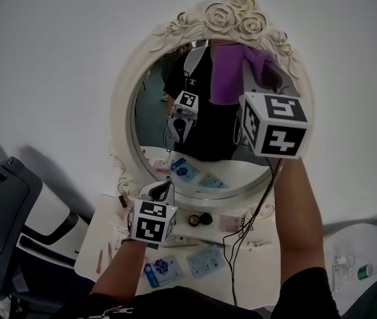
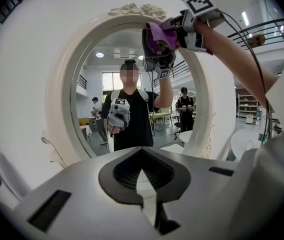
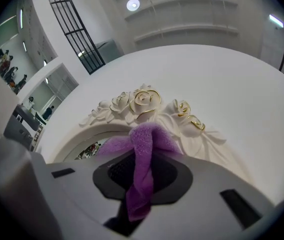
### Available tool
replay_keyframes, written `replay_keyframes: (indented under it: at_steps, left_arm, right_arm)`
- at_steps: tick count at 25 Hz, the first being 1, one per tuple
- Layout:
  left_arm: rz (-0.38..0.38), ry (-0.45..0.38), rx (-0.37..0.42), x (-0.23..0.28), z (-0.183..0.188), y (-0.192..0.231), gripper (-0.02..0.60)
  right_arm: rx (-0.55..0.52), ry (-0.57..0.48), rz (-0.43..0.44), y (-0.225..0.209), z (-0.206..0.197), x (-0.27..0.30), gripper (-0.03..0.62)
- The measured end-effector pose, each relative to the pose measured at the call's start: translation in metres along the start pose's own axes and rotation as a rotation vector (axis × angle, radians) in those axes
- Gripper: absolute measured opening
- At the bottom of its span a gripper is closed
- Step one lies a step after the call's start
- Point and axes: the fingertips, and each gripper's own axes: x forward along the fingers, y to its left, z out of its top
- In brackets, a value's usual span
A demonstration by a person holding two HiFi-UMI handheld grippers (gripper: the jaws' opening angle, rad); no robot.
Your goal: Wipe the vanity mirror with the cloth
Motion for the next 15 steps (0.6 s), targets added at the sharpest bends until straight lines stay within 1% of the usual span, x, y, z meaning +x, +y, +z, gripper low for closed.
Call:
replay_keyframes:
  at_steps: [4,6,10,15]
  left_arm:
    - [-0.006,0.002,-0.01,-0.001,-0.005,0.0,-0.003]
    - [0.001,-0.003,-0.017,-0.002,-0.006,0.002,-0.003]
    - [-0.003,0.013,-0.024,-0.003,-0.014,0.003,-0.003]
    - [-0.003,0.009,-0.026,-0.005,-0.015,0.003,-0.003]
  right_arm:
    - [0.068,0.03,0.039,-0.002,-0.008,-0.002,0.055]
    - [0.092,0.031,0.042,-0.001,-0.015,-0.004,0.055]
    - [0.095,0.035,0.021,0.003,-0.036,-0.013,0.055]
    - [0.091,0.058,0.013,0.012,-0.066,-0.025,0.055]
